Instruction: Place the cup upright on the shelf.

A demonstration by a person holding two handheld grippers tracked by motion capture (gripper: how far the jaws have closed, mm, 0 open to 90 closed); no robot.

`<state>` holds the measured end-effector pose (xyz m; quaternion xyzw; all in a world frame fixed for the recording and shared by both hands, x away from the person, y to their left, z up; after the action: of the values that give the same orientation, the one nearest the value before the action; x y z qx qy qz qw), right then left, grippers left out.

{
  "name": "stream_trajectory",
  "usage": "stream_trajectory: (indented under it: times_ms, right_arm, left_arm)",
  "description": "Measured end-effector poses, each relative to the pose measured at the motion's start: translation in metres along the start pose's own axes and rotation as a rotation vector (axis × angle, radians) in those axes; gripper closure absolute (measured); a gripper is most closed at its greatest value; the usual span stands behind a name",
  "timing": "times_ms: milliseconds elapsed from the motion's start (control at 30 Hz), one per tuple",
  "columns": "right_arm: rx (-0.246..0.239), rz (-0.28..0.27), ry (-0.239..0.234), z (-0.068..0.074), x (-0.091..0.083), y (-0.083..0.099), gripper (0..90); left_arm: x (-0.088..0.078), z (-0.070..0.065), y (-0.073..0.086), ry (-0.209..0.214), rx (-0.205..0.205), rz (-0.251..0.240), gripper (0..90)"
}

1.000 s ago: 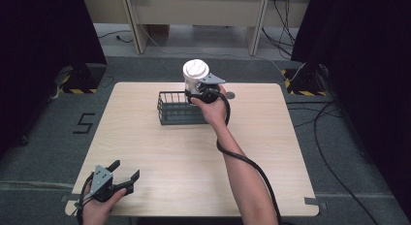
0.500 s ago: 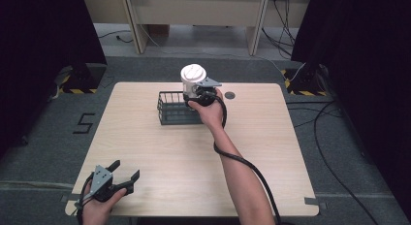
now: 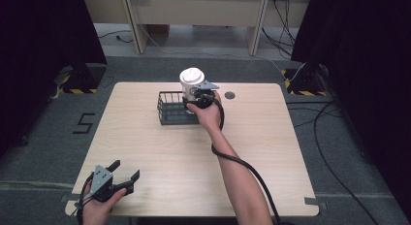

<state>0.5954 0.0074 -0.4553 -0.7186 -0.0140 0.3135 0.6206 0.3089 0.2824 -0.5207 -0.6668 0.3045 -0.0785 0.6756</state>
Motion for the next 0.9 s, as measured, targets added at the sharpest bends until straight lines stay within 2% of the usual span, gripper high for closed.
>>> stream_trajectory:
  times_ms: [200, 400, 733, 900]
  right_arm:
    - [0.004, 0.001, 0.01, 0.0, 0.002, 0.004, 18.1]
    - [-0.016, 0.002, 0.016, 0.002, 0.001, 0.004, 17.3]
    - [0.039, -0.016, 0.0, 0.001, -0.004, 0.008, 15.5]
    - [0.038, -0.021, -0.005, 0.0, -0.011, 0.011, 15.5]
  left_arm:
    - [0.0, 0.0, 0.0, 0.0, 0.001, 0.0, 15.1]
    - [0.0, 0.0, 0.0, 0.002, 0.003, 0.002, 15.1]
    - [0.0, -0.001, 0.0, 0.001, 0.003, 0.0, 15.1]
    - [0.0, 0.0, 0.0, -0.001, 0.004, 0.003, 15.1]
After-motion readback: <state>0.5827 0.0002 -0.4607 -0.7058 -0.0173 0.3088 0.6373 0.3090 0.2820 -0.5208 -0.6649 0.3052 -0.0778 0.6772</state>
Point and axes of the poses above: each handheld gripper's, and its own axes: x roughly forward along the jaws, y roughly out of its underside, z roughly to its left, the point moved 3 cm from there along x, roughly forward along the jaws, and after that the axes turned 8 degrees about y, right-handed, at the moved point
